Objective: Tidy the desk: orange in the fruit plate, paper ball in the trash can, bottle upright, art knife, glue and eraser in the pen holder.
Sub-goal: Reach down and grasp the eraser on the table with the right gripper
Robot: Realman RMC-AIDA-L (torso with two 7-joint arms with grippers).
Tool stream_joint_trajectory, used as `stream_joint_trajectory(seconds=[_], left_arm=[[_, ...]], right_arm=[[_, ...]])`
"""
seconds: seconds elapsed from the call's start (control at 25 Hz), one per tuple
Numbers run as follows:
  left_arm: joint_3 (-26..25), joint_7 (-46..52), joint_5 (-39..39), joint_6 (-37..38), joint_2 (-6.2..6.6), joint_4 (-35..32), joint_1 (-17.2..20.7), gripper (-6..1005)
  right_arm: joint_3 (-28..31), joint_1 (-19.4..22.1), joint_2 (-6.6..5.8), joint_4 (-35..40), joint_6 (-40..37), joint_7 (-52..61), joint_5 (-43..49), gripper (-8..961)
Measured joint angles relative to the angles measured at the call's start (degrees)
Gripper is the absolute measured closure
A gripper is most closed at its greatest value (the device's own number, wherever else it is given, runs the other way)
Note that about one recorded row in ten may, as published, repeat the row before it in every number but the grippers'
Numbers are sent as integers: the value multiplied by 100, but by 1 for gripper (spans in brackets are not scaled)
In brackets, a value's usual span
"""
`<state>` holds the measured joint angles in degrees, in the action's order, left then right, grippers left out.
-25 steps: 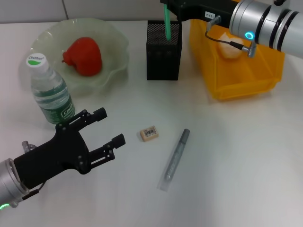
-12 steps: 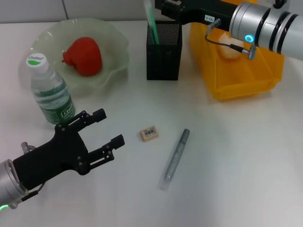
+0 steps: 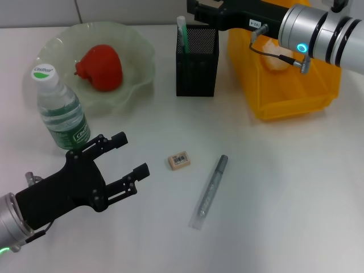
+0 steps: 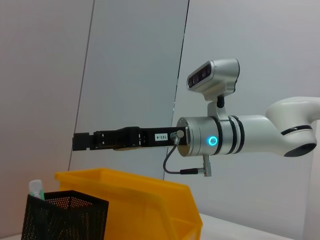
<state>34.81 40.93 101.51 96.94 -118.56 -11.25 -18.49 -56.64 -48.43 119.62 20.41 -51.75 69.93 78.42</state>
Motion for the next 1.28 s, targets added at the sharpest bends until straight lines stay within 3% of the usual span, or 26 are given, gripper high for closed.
stream_joint_trajectory(seconds=[0.4,0.52,0.6,0.64,0.88,1.04,1.12,1.16,1.28], left_arm=[[13,-6,24,-25,1,-2,4,218],[24,-7,38,-85,14,-38,7,218],[24,-11,40,-92,17,-47,11,218],[25,-17,44,-99,23,-60,20,218],[29,51,163,-105,52,-249,86,218],[28,111,400,-137,85,-363,101,218],[28,146,414,-150,98,-366,102,218],[34,227,417,-175,142,-367,120,218],[25,253,418,-223,168,-368,144,218]], right_arm=[[-3,172,5,145,-262,-14,-254,268],[-26,415,-41,503,-1219,34,-226,269],[-47,487,-51,628,-1452,88,-181,271],[-166,633,-79,1042,-1952,385,111,272],[-334,616,-137,1858,-2663,1416,1387,277],[-356,188,-163,2062,-2976,2217,2771,280],[-359,72,-166,2048,-3036,2332,3042,280],[-362,-127,-151,2028,-3136,2515,3627,280],[-370,-297,-92,2022,-3179,2645,4207,281]])
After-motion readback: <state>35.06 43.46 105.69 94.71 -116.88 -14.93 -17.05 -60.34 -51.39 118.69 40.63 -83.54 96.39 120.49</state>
